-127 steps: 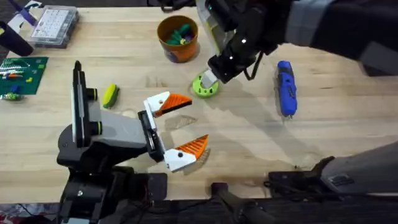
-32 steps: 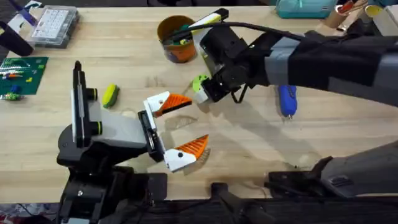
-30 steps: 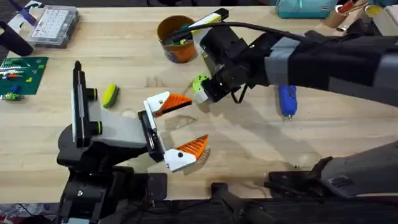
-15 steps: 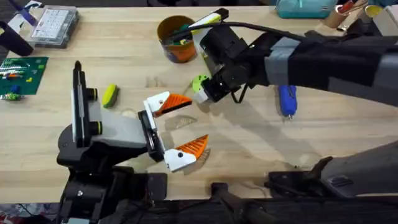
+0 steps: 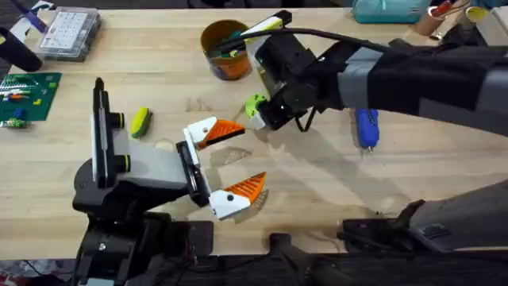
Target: Pick up the gripper from the table and insert it into the empty holder that is missing its gripper. Then pick up a screw, insert it into the mounting hole, and use the screwdriver to tighten it. Finally, clean up the table by picking up the vegetable and placing it into the bucket.
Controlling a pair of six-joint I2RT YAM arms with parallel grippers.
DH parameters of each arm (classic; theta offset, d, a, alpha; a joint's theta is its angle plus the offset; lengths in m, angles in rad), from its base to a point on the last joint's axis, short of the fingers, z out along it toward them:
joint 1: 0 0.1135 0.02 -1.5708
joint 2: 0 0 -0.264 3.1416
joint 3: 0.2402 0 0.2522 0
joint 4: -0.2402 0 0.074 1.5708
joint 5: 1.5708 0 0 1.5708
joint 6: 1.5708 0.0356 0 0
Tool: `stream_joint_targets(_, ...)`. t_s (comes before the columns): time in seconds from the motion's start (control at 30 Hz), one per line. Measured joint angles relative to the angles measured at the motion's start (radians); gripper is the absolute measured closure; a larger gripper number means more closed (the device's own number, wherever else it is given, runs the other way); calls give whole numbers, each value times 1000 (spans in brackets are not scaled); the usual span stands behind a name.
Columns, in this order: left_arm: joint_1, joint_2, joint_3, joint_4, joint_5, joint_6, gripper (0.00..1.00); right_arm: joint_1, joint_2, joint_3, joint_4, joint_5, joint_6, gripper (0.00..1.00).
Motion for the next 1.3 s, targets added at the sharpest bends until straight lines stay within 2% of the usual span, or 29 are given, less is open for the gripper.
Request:
stream_joint_targets(0.23,0,0,0,0,0,0,9,0,0,0,0,0,-5,525)
stream_joint_targets(1.3,0,0,0,0,0,0,9,7,0,8,-23,2,-19,534)
